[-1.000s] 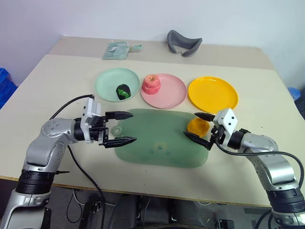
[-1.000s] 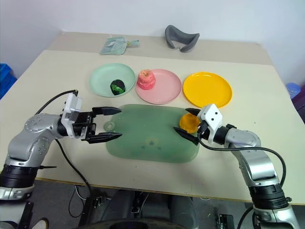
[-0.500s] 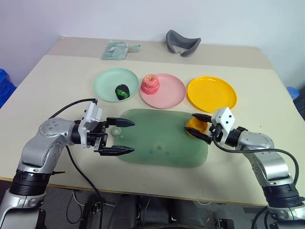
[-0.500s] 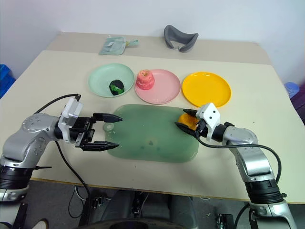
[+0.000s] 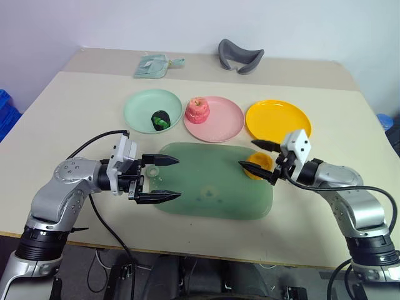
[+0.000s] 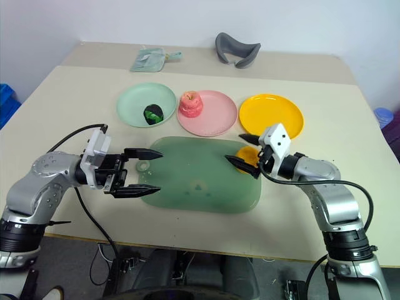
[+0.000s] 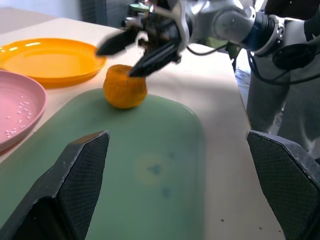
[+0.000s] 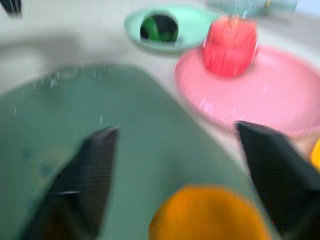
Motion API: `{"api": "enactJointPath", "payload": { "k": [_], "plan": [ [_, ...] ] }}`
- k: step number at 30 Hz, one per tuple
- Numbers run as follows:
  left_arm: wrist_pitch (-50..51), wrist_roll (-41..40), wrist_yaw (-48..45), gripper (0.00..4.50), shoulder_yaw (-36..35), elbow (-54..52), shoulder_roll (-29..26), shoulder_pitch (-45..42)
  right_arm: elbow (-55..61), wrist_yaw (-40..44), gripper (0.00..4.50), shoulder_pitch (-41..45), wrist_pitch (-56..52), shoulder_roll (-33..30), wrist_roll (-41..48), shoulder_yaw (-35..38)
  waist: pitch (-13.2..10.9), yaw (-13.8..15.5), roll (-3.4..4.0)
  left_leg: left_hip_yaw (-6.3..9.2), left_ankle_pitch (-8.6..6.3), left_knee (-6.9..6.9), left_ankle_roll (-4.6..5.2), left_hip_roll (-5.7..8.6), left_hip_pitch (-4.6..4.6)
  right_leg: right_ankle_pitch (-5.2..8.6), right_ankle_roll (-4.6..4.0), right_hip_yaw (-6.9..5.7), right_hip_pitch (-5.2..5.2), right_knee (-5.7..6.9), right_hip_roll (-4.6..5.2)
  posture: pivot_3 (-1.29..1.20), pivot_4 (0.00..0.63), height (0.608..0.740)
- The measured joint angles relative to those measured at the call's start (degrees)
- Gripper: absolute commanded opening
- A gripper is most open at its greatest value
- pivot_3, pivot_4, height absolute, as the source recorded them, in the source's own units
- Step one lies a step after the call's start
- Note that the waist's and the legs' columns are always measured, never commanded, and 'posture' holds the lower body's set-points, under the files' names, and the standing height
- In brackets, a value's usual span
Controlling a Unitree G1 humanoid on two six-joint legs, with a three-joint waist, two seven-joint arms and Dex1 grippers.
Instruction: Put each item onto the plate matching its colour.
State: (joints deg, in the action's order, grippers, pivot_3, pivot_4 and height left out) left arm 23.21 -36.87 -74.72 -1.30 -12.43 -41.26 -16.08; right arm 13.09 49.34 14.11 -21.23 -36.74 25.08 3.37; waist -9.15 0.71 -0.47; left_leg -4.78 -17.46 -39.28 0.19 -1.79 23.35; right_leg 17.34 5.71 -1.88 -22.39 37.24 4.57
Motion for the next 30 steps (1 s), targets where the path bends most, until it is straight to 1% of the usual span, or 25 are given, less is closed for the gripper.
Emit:
{"api": "enactJointPath", "payload": {
  "k": [6, 15, 30],
  "plan": [
    [0.00, 0.01, 0.46, 4.50, 0.00, -0.02, 0.29, 0.11, 0.33, 0.26, 4.49, -0.33, -0.39, -0.28, -0.26, 0.04, 0.00, -0.07, 0.00, -0.02, 0.00, 0.00, 0.00, 0.00, 0.00, 0.00, 0.00, 0.00, -0.02, 0.00, 0.01, 0.00, 0.150, 0.740],
    [0.00, 0.10, 1.20, 4.50, 0.00, -0.45, 0.26, 0.71, -2.61, 1.53, 4.49, -1.89, 1.02, -0.43, -3.63, -2.02, 0.00, -0.13, 0.00, -0.03, 0.00, 0.01, 0.01, 0.00, 0.00, 0.00, 0.00, 0.01, -0.03, 0.00, 0.00, 0.00, 0.150, 0.740],
    [0.15, -0.20, 3.82, 4.50, -0.72, -4.10, -0.08, 4.51, -6.30, 2.23, 4.49, 0.73, 2.92, 0.23, -5.42, -3.25, 0.00, -0.11, 0.00, -0.02, 0.00, 0.01, 0.00, 0.00, 0.00, 0.00, 0.00, 0.01, -0.02, 0.00, 0.01, 0.00, 0.150, 0.740]
  ]
}}
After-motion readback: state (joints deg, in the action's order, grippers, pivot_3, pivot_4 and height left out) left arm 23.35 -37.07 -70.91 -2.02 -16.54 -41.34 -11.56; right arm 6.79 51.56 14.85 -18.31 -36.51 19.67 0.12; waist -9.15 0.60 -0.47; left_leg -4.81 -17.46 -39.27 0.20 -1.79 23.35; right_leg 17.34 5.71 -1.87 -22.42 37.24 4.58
